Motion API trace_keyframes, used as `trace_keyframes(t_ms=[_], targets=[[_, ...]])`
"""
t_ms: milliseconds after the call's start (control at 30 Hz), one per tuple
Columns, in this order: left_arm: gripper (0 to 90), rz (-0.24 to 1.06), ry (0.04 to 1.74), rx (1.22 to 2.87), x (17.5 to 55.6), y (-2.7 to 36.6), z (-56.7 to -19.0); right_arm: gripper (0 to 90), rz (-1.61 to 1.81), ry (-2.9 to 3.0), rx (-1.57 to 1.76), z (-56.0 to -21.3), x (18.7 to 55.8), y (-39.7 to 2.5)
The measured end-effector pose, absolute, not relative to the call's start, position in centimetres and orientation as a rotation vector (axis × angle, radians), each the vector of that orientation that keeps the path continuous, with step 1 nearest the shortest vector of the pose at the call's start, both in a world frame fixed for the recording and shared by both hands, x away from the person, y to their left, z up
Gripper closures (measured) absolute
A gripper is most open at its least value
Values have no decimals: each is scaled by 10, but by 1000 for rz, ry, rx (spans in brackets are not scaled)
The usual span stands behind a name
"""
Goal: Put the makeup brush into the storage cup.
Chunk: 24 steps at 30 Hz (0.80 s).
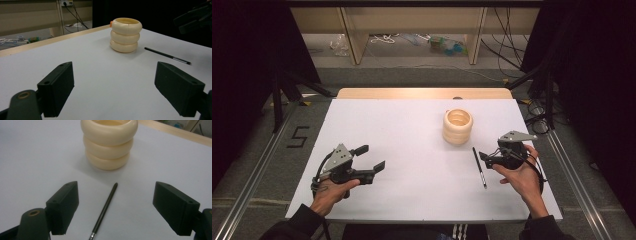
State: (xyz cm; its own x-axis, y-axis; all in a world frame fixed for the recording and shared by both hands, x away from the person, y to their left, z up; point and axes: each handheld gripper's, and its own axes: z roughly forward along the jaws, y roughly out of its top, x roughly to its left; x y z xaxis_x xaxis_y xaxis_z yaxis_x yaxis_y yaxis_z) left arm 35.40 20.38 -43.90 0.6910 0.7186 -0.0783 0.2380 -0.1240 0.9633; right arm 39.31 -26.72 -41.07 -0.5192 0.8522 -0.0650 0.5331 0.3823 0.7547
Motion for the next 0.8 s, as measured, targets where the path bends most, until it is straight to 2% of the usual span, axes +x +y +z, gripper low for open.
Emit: trace_keyframes(t_ms=[800], targets=[[155,493,773,1689,354,204,-438,287,582,2527,1260,-430,432,-245]])
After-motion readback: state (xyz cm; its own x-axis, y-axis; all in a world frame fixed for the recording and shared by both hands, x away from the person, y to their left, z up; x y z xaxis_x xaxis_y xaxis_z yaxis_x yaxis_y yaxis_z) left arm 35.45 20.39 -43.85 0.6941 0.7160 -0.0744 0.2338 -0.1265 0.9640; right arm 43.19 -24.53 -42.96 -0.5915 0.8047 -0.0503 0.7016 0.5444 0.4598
